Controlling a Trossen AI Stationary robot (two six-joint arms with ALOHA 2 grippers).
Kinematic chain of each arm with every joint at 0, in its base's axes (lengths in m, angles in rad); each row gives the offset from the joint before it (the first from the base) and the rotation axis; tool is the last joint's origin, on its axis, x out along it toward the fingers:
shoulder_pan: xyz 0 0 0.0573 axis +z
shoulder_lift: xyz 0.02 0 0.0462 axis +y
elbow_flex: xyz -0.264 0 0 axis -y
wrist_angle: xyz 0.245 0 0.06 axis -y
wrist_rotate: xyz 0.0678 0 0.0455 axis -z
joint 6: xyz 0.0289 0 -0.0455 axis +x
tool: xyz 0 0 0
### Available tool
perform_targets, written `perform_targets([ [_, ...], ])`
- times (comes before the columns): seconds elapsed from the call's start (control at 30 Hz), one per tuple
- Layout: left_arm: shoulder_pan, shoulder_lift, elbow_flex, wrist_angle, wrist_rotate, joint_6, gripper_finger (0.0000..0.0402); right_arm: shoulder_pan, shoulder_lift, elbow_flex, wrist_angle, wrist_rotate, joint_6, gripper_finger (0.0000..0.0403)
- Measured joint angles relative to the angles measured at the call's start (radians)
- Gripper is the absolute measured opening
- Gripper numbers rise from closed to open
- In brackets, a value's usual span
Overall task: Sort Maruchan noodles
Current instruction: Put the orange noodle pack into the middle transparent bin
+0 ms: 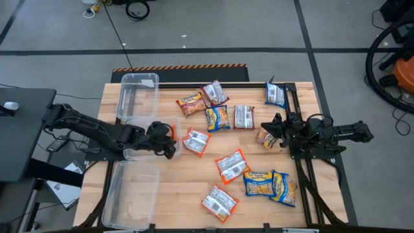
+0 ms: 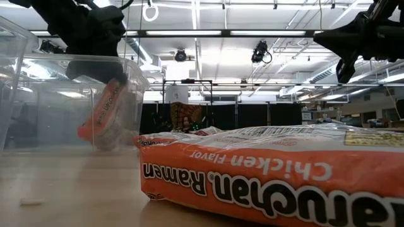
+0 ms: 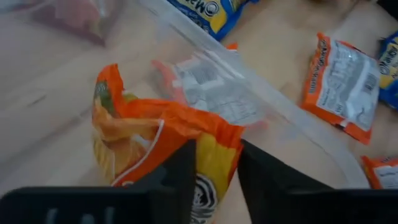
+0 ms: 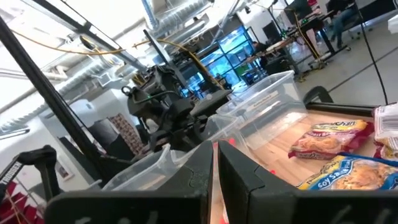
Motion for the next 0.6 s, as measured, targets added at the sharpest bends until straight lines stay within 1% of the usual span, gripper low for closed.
perform_targets([
  [0.17,0.021,-0.017,0.044,-0.034,0.040,0.062,0.0180,0.000,0.000,0.000,0.000,0.001,0.020,0.0030],
  [0.27,0.022,-0.021,0.108,-0.097,0.040,0.116,0.0198,0.000,0.000,0.000,0.000,0.007,0.019,0.0030],
  [0.33,0.021,-0.021,0.168,-0.216,0.043,0.139,0.0200,0.000,0.001,0.000,-0.001,0.015,0.018,0.0030],
  [0.43,0.016,-0.021,0.250,-0.404,0.041,0.134,0.0196,0.000,0.004,0.000,-0.003,0.016,-0.009,0.0030],
  [0.5,0.007,-0.019,0.275,-0.530,0.041,0.128,0.0190,0.000,0.005,0.000,-0.005,0.016,-0.052,0.0030],
  [0.6,0.004,-0.020,0.287,-0.669,0.043,0.103,0.0183,0.000,0.008,0.000,-0.003,0.015,-0.051,0.0030],
])
